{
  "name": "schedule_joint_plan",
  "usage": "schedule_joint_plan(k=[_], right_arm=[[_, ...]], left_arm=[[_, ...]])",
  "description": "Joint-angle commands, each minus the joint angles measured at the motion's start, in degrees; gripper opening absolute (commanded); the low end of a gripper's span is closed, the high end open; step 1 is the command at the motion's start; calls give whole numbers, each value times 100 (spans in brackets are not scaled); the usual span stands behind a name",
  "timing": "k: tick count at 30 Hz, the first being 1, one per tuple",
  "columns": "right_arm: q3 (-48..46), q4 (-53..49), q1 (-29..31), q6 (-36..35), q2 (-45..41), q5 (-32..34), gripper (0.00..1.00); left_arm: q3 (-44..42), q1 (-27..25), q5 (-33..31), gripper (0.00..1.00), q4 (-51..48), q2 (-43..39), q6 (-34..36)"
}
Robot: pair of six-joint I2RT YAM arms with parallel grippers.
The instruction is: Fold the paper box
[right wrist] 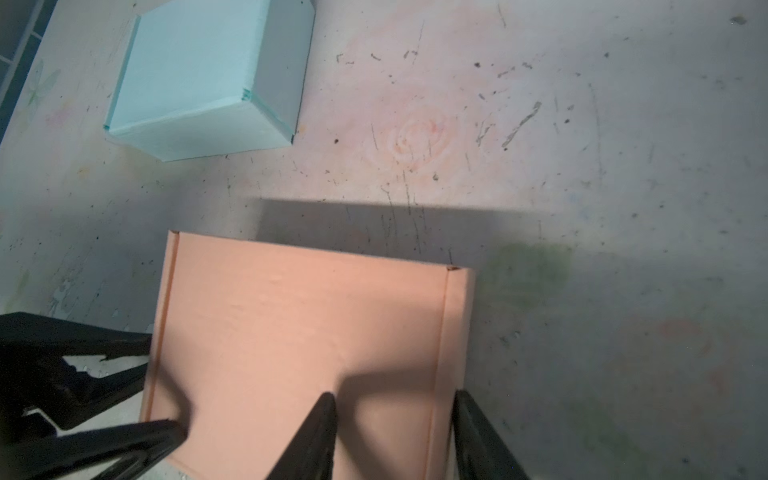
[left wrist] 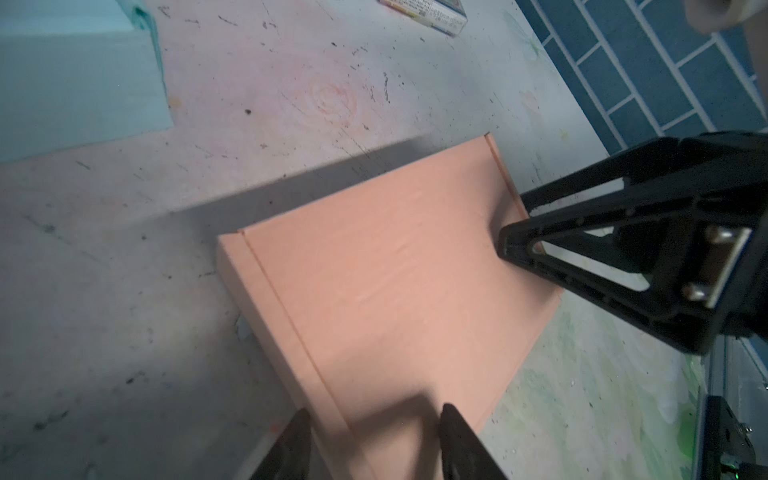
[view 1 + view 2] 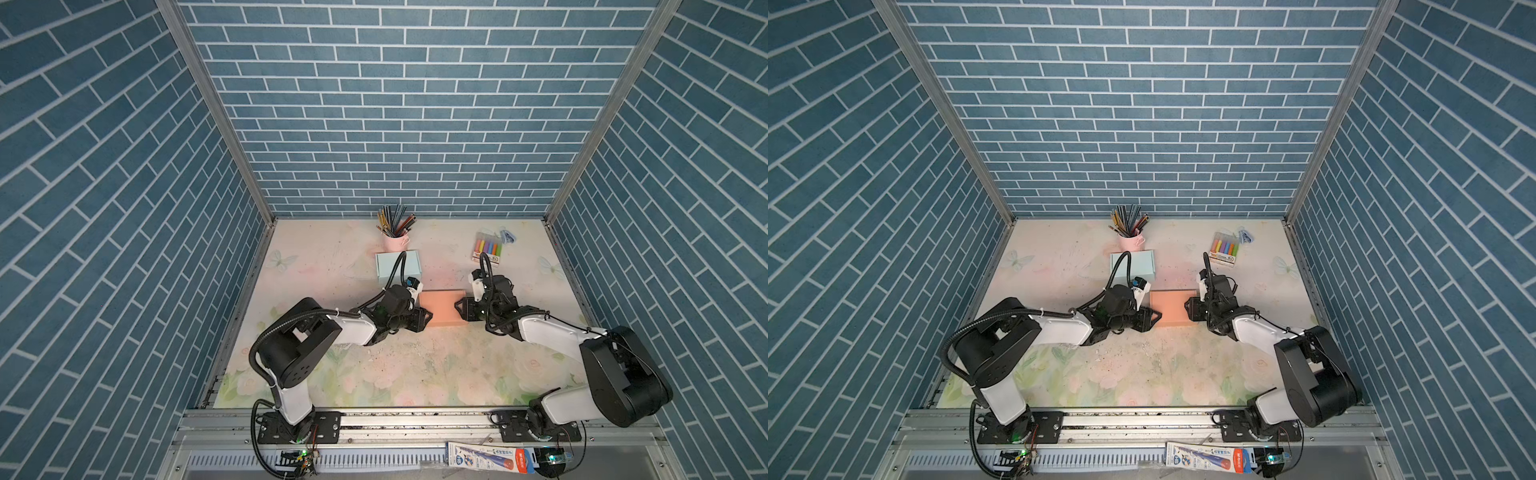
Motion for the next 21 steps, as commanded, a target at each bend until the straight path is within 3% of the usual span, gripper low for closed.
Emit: schedule_joint_plan(k=[1, 11, 21], right_arm=[[-64, 40, 71, -19, -118, -837, 46], [-50, 59, -366, -214, -12, -831, 47], [196, 358, -616, -280, 470, -943, 48]], left_arm=[[441, -109, 293, 50, 771, 290, 82], [1122, -109, 255, 50, 780, 933, 47], [1155, -162, 257, 50, 850, 1018, -47]])
